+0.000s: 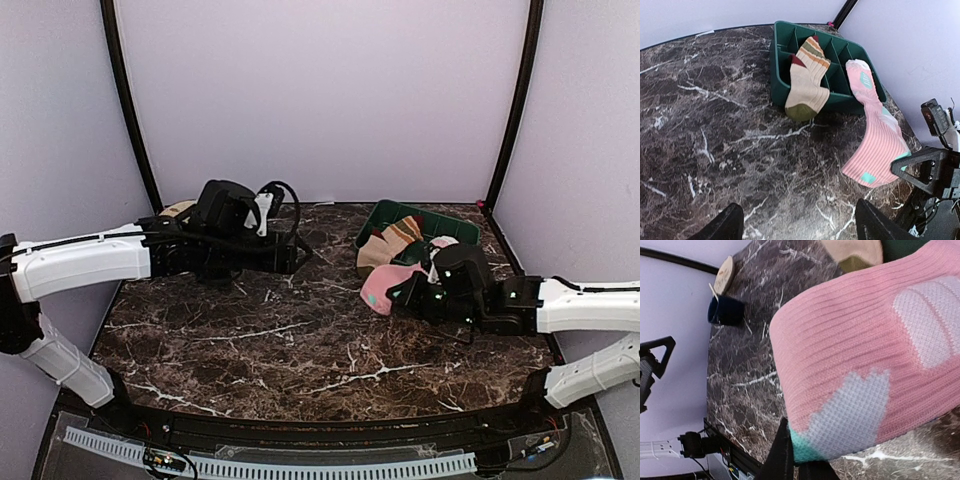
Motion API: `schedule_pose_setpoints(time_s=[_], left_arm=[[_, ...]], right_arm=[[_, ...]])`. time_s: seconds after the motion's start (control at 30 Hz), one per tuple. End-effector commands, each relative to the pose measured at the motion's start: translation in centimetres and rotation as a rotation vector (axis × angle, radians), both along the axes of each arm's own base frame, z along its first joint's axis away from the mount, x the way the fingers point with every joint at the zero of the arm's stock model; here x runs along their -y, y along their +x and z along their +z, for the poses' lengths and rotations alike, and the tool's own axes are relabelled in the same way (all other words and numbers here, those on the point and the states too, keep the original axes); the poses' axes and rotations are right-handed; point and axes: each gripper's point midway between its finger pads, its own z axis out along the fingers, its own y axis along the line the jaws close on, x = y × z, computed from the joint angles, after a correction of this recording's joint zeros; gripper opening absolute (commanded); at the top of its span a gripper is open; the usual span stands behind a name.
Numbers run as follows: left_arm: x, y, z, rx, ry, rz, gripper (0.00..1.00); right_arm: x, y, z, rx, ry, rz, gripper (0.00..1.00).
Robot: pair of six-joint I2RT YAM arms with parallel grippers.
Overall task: Roll the socks
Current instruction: Pick up the sock from the storage box, then place the sock at the center of the board.
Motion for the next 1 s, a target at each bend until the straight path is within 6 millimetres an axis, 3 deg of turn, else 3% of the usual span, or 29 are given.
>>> schedule_pose_setpoints(time_s=[0.0, 0.3, 0.47, 0.57, 0.7, 0.83, 0.97], left_arm=[[-3.1, -2.5, -1.2, -0.057, 0.01, 0.058, 0.79], [-7.3, -5.9, -4.0, -0.152, 0.062, 0.14, 0.79], [-8.6, -7.1, -4.8, -0.18, 0.097, 0.164, 0.78], [-9.0, -7.7, -5.3, -0.19, 0.107, 0.173, 0.78], [-9.2, -8.0, -5.6, -0.194, 0.112, 0.184, 0.77], [-9.4, -7.8, -5.7, -0.189, 0.121, 0.21, 0.77], [-9.5, -7.2, -6.3, -0.184, 0.13, 0.25, 0.77]], right_arm=[[-4.6, -2.1, -1.2, -0.041, 0.107, -0.031, 0.0], [-17.8, -6.5, -7.2, -0.149, 0.299, 0.139, 0.0], [-24.0, -7.5, -7.8, -0.16, 0.436, 0.237, 0.04], [-27.2, -8.5, -7.1, -0.13, 0.426, 0.331, 0.2], [-27.4, -9.2, -6.2, -0.073, 0.347, 0.394, 0.45], [-25.4, -9.1, -4.8, -0.012, 0.2, 0.419, 0.57], [-22.8, -8.7, -4.5, 0.024, 0.049, 0.429, 0.62]])
